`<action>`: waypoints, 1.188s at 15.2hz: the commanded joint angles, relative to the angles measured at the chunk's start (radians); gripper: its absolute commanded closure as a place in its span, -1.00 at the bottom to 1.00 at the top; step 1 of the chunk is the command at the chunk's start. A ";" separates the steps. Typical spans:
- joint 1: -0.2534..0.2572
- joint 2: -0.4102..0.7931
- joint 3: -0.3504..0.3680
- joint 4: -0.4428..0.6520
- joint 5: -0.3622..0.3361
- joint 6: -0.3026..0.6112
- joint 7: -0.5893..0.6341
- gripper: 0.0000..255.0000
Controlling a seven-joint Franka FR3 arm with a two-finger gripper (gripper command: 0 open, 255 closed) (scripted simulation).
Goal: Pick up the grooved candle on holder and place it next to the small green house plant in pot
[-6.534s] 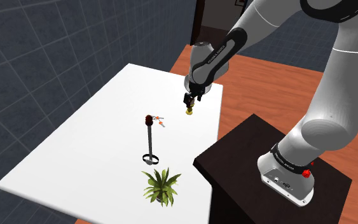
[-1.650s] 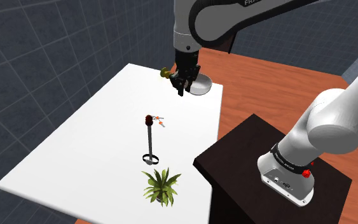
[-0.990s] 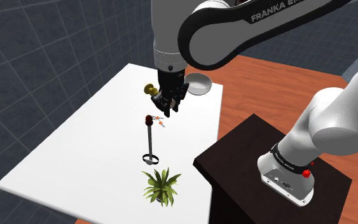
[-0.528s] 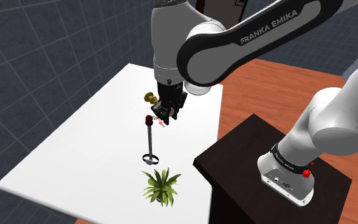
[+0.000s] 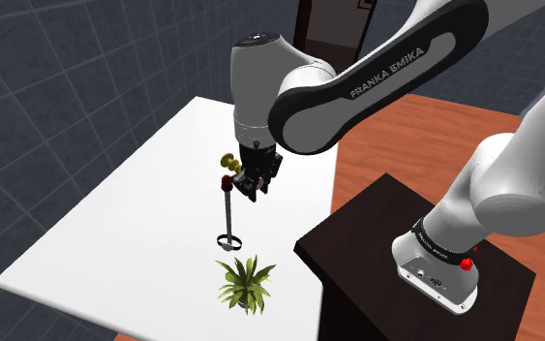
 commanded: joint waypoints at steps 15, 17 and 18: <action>0.010 0.187 -0.017 -0.046 -0.121 0.215 0.085 1.00; 0.015 0.214 -0.024 -0.048 -0.141 0.241 0.099 1.00; 0.017 0.227 -0.028 -0.048 -0.152 0.253 0.106 1.00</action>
